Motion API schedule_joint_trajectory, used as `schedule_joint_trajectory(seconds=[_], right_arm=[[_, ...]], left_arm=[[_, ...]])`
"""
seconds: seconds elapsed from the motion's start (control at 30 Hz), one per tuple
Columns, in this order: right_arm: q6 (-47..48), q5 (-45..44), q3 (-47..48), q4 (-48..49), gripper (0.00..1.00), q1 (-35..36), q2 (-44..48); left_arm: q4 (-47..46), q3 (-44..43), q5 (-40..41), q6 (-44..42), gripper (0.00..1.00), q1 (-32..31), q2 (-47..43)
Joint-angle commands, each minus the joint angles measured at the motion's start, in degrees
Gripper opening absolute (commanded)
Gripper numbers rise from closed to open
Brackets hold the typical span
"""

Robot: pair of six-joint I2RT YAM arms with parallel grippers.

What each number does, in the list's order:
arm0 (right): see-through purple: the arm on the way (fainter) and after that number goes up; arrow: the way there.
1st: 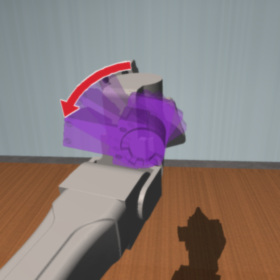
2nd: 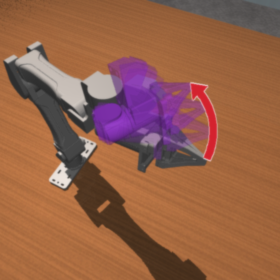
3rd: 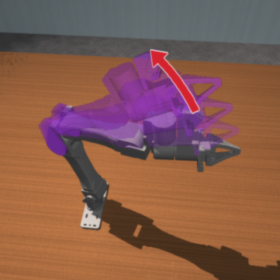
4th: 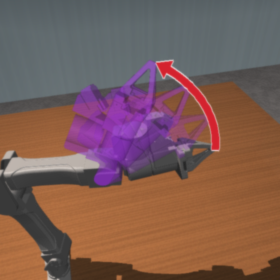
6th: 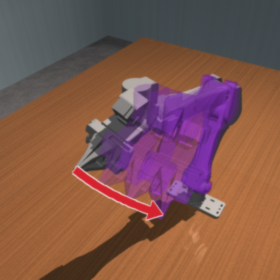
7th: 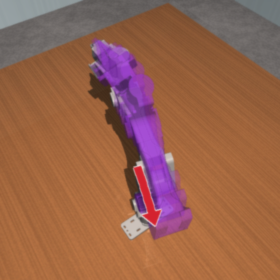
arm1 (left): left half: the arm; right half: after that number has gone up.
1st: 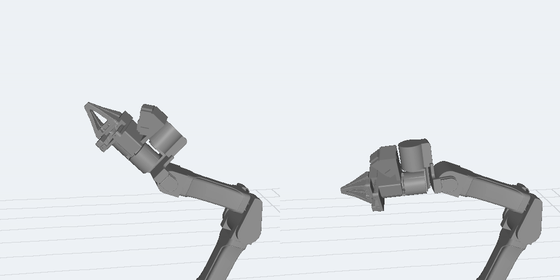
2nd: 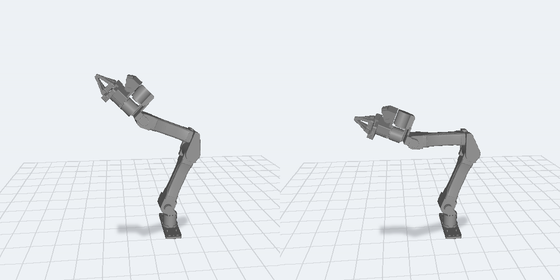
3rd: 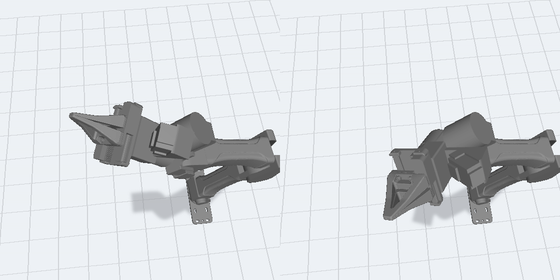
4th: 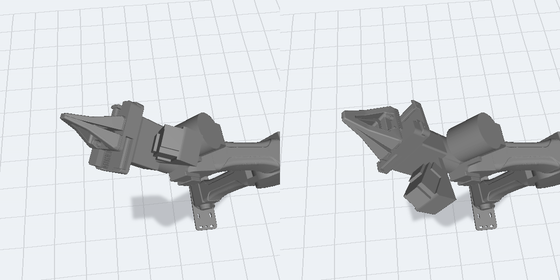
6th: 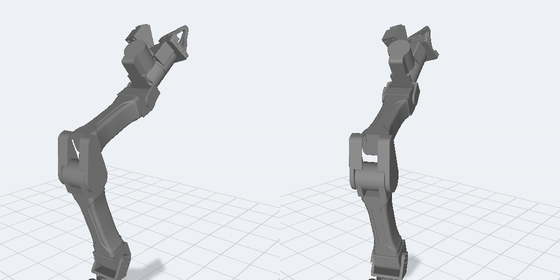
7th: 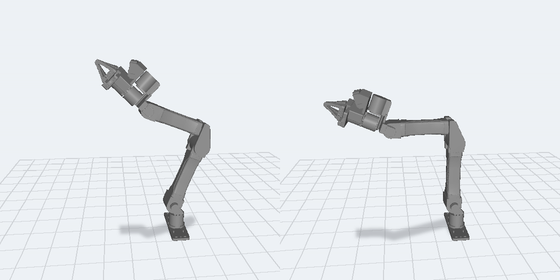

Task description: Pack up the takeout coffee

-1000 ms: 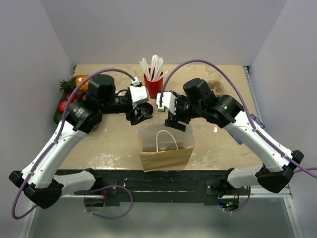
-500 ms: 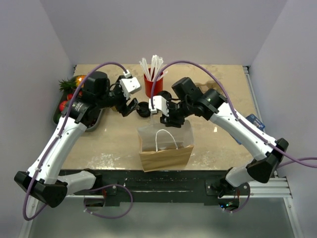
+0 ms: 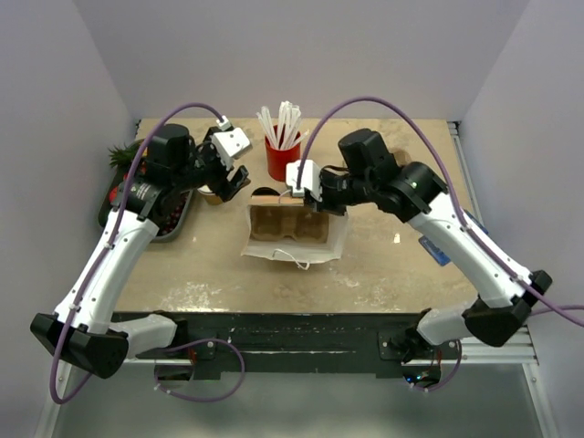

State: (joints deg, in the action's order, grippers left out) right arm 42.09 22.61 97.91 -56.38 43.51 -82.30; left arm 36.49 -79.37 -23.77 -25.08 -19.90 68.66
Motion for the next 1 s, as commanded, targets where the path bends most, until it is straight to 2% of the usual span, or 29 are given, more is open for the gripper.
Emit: schedule_joint_trajectory(seconds=[0.0,0.13,0.2,0.5,0.7,0.8,0.87,0.97], right_arm=[[2.47,-1.51,-5.96,8.91,0.0,2.72,8.46],[6.86,-6.17,-17.46,13.04,0.0,8.43,14.0],[7.22,-7.84,-20.29,14.1,0.0,11.24,15.85],[6.17,-7.67,-17.24,12.79,0.0,11.69,14.54],[0.29,-6.7,-12.4,11.29,0.0,11.69,11.21],[-4.45,-7.84,-9.77,10.76,0.11,11.34,8.04],[-7.54,-3.55,-7.48,9.89,0.14,8.8,5.24],[-7.72,-0.21,-3.35,6.04,0.36,6.77,0.67]], left_arm=[[-5.11,-0.08,-0.75,2.31,0.73,0.56,0.33],[-7.66,1.32,-1.8,4.25,0.73,0.56,0.59],[-8.1,1.59,-2.16,4.86,0.73,0.56,0.77],[-8.45,1.77,-2.86,5.39,0.73,0.65,1.3],[-8.28,1.07,-3.39,5.74,0.73,0.65,1.39],[-7.93,0.01,-3.74,6.71,0.73,0.65,1.82],[-7.58,-0.52,-4.0,6.89,0.73,0.74,2.18],[-6.52,-1.22,-4.71,7.5,0.73,0.74,2.61]])
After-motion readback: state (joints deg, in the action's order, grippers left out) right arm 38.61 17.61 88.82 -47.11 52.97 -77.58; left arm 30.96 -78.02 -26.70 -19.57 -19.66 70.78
